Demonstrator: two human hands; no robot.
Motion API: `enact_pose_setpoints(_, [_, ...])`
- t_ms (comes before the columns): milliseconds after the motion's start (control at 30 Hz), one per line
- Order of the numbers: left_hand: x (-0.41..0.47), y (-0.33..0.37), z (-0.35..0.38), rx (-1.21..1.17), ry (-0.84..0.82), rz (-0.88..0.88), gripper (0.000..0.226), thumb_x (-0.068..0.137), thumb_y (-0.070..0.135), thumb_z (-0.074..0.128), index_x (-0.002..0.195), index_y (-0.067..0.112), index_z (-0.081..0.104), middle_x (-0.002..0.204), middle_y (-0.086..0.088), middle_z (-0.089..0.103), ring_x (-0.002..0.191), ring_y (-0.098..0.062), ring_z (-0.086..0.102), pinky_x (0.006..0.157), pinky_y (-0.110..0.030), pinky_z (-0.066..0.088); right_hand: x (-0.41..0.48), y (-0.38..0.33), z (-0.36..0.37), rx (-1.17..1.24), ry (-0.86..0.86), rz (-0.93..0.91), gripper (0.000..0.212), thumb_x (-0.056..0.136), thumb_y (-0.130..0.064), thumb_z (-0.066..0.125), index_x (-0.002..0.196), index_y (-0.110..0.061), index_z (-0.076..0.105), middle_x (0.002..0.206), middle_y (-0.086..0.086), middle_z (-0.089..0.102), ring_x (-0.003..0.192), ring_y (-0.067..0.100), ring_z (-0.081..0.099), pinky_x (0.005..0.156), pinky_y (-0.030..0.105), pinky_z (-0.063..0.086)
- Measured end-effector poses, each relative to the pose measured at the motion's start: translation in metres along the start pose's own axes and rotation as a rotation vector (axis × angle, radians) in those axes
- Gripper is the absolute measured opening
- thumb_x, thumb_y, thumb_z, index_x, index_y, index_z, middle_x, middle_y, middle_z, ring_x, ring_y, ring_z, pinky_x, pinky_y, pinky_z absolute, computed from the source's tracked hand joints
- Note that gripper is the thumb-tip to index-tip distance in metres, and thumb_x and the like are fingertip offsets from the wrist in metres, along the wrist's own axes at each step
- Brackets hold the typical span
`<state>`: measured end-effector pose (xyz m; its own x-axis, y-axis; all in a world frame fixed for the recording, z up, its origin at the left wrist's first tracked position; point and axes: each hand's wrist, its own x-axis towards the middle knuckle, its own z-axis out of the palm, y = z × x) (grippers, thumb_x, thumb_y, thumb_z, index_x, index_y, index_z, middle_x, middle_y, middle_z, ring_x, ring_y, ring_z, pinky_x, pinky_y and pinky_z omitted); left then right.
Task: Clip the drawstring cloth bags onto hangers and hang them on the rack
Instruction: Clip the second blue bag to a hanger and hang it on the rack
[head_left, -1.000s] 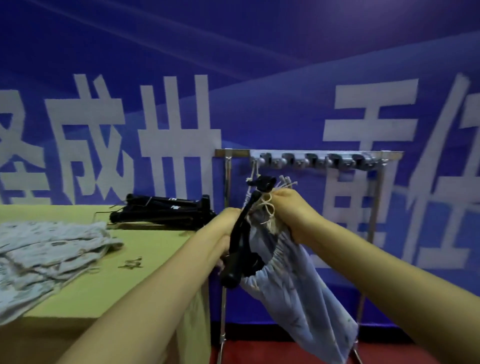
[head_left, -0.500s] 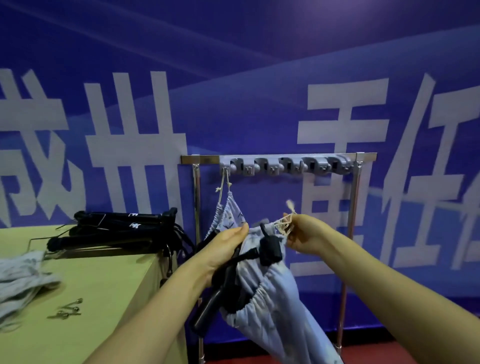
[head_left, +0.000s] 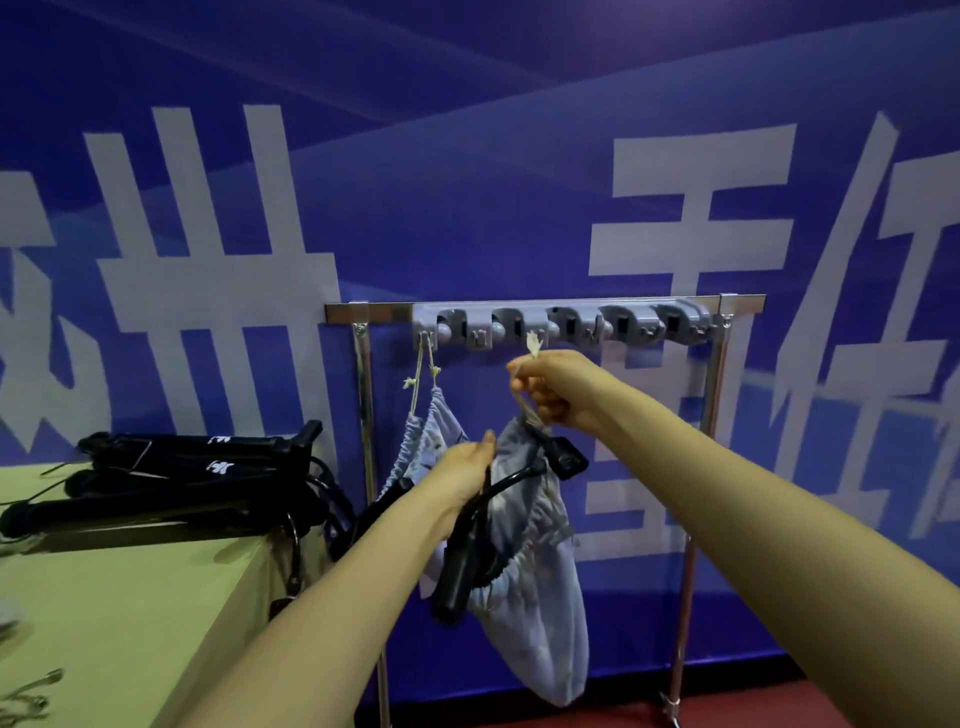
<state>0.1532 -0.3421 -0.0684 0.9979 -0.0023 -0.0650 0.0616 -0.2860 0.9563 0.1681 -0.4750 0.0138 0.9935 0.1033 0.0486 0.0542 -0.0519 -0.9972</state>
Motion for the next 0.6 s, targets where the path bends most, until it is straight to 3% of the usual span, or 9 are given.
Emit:
enact_pose_setpoints(67, [0.015,0.004,0.002,-0.059,0.012,0.009,0.045,0.099,0.042,0.035,0.102,0.011,0.066,0.088,-0.008,0.065,0.087,-0.026,0.062,0.084,-0.034,0.048,0.016,-0.005,0.002,-0.012,-0.005,-0.021,0.016,0.086,0.0,0.05,0.08,-0.011,0.061,0.058,0.002,0.053,0.039,0.008,0.024,0.038,0.017,0.017])
enact_pose_setpoints(167, [0.033,0.012,0.001,-0.088,0.028,0.017,0.044,0.099,0.042,0.035,0.096,0.013,0.067,0.084,-0.01,0.065,0.084,-0.027,0.061,0.078,-0.035,0.048,0.039,-0.014,0.005,-0.049,-0.008,-0.034,0.018,0.088,-0.001,0.049,0.077,-0.011,0.059,0.061,0.003,0.055,0.044,0.009,0.024,0.041,0.019,0.016])
enact_pose_setpoints(233, [0.044,0.015,-0.001,-0.126,0.046,0.02,0.043,0.099,0.041,0.034,0.085,0.017,0.066,0.074,-0.007,0.062,0.073,-0.025,0.059,0.068,-0.031,0.045,0.054,-0.02,0.008,-0.071,-0.003,-0.039,0.019,0.088,-0.002,0.048,0.074,-0.011,0.057,0.061,0.003,0.054,0.043,0.008,0.026,0.041,0.019,0.017])
enact_pose_setpoints(333, [0.059,0.02,-0.007,-0.207,0.074,0.019,0.044,0.1,0.04,0.034,0.08,0.012,0.062,0.06,-0.004,0.052,0.054,-0.018,0.049,0.053,-0.025,0.038,0.075,-0.027,0.015,-0.037,-0.012,-0.082,0.019,0.086,-0.002,0.05,0.071,-0.013,0.055,0.063,0.003,0.057,0.037,0.006,0.031,0.038,0.016,0.019])
enact_pose_setpoints(433, [0.07,0.024,-0.012,-0.217,0.128,0.036,0.042,0.101,0.037,0.034,0.079,0.014,0.062,0.048,0.003,0.051,0.044,-0.011,0.049,0.042,-0.018,0.036,0.09,-0.032,0.022,-0.073,-0.039,-0.174,0.022,0.082,0.001,0.059,0.067,-0.014,0.055,0.065,0.005,0.057,0.044,0.011,0.036,0.04,0.017,0.025])
enact_pose_setpoints(500, [0.079,0.022,-0.016,-0.19,0.172,0.039,0.043,0.1,0.038,0.034,0.097,0.009,0.066,0.056,0.001,0.055,0.052,-0.012,0.052,0.049,-0.021,0.039,0.099,-0.034,0.027,-0.143,-0.067,-0.21,0.022,0.085,0.0,0.06,0.067,-0.014,0.056,0.069,0.004,0.061,0.051,0.014,0.043,0.044,0.02,0.03])
enact_pose_setpoints(600, [0.085,0.019,-0.02,-0.137,0.216,0.045,0.045,0.101,0.038,0.032,0.119,0.011,0.062,0.096,-0.011,0.065,0.087,-0.025,0.06,0.071,-0.028,0.041,0.109,-0.034,0.031,-0.242,-0.09,-0.27,0.021,0.092,0.0,0.05,0.075,-0.009,0.059,0.08,0.007,0.067,0.045,0.005,0.052,0.04,0.016,0.034])
